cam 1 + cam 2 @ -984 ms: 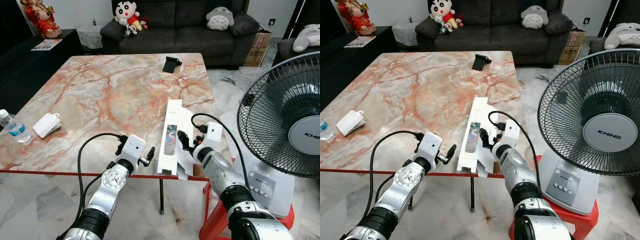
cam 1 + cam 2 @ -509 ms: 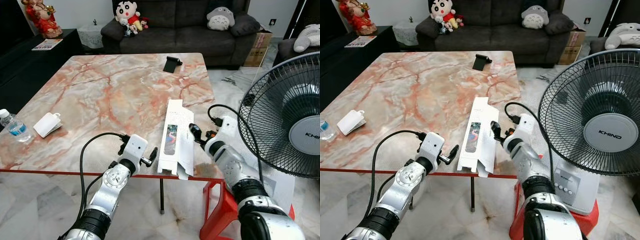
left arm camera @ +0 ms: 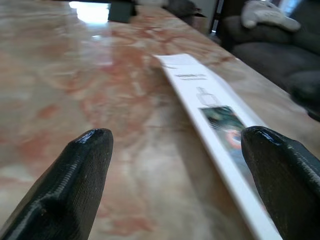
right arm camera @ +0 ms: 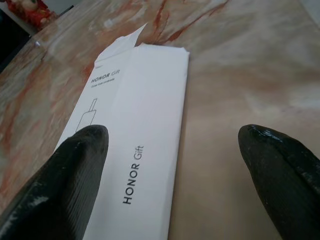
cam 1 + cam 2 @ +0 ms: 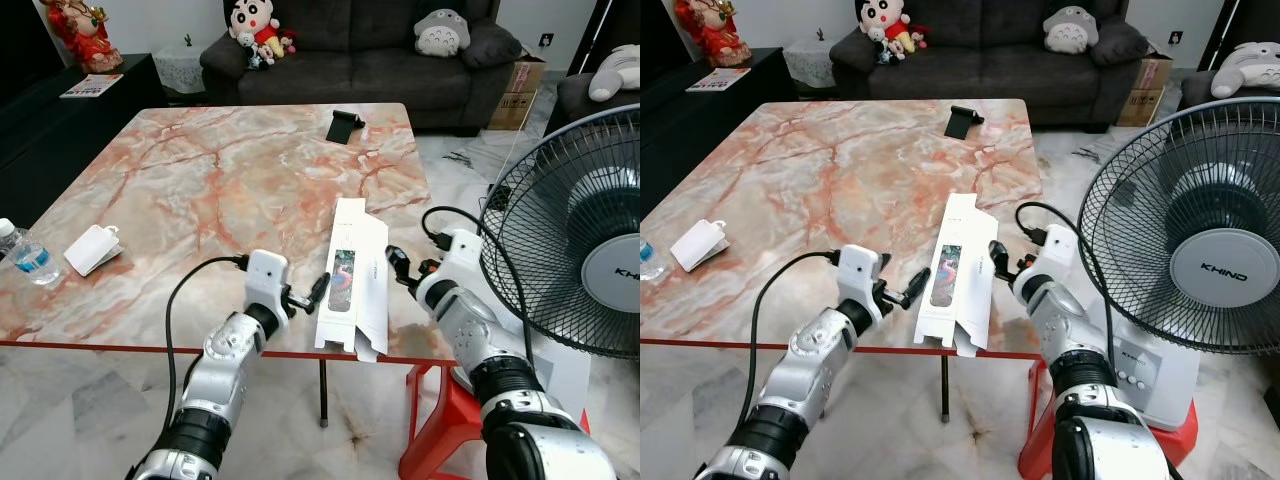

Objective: Picking trash to rubbish bin

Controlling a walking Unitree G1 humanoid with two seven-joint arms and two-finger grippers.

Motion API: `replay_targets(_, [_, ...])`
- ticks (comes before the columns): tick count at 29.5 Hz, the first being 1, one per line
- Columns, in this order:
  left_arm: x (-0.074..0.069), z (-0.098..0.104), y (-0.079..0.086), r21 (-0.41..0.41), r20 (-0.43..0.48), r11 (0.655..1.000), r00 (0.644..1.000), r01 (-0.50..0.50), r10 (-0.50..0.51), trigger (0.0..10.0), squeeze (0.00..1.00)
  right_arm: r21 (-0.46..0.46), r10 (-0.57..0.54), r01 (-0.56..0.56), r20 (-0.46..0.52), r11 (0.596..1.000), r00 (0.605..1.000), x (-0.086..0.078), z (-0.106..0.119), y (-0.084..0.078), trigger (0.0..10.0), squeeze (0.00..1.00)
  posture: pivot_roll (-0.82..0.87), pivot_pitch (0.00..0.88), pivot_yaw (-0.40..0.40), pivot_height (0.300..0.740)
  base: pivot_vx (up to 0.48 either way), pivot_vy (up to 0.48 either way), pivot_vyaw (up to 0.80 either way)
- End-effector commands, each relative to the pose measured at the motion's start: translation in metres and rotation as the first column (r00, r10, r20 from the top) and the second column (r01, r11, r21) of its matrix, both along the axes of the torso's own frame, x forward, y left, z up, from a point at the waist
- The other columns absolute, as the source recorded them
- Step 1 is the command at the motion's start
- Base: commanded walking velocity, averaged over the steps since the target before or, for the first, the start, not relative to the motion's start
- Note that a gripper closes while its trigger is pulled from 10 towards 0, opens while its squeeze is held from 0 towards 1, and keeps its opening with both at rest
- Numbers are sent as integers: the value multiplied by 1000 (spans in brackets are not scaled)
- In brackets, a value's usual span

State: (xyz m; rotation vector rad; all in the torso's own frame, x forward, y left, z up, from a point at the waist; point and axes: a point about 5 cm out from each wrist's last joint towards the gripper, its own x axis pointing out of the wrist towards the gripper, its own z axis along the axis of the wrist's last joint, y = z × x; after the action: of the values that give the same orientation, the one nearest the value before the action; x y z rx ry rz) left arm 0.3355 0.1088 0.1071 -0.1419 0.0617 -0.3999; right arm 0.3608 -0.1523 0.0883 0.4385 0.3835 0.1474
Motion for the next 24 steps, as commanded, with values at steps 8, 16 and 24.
replay_targets(8, [8,2,-11,-197,-149,974,979,112,-142,10000,0,-147,43,-40,18,988,999,-3,-1,2,10000,0,14,0,50,740,0,0,0])
replay_targets(16, [10,4,-14,-222,-211,968,963,120,-168,10000,0,-227,62,-56,18,972,998,-6,-5,1,10000,0,8,0,57,740,0,0,0])
replay_targets(24, [15,5,-10,-207,-273,976,953,73,-129,10000,0,-279,97,-90,13,956,995,-8,-7,4,10000,0,11,0,57,740,0,0,0])
